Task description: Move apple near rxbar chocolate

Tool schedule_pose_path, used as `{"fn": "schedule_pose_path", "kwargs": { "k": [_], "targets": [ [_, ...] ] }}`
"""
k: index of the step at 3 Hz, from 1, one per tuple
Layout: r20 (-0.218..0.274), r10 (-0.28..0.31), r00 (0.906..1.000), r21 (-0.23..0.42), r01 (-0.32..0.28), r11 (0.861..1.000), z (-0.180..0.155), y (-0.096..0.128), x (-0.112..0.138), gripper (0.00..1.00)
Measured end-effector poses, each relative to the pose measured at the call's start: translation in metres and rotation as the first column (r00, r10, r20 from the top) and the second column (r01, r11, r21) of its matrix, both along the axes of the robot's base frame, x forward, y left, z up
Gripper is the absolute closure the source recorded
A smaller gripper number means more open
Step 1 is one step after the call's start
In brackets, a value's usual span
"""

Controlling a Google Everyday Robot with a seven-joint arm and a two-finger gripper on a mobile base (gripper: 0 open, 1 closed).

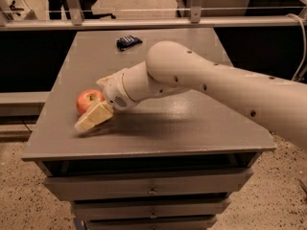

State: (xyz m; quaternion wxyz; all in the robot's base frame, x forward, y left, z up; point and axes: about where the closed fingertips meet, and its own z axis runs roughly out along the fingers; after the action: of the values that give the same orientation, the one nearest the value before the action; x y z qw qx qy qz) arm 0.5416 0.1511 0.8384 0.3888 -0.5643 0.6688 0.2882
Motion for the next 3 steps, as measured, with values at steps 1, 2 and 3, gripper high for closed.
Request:
{"fn": "schedule_pose_path", "kwargs": {
  "k": [1, 2, 3],
  "targets": [
    [-0.023, -0.026, 0.9994, 0.011, 0.026, 1.0, 0.002, 0.0, 0.004, 0.41],
    [-0.041, -0.075, 0.9963, -0.003, 0.075, 0.997, 0.007, -0.016, 0.006, 0.72],
    [0.004, -0.163, 0.9867, -0.048, 0.163, 0.986, 0.028, -0.06, 0.015, 0.95]
  ]
}}
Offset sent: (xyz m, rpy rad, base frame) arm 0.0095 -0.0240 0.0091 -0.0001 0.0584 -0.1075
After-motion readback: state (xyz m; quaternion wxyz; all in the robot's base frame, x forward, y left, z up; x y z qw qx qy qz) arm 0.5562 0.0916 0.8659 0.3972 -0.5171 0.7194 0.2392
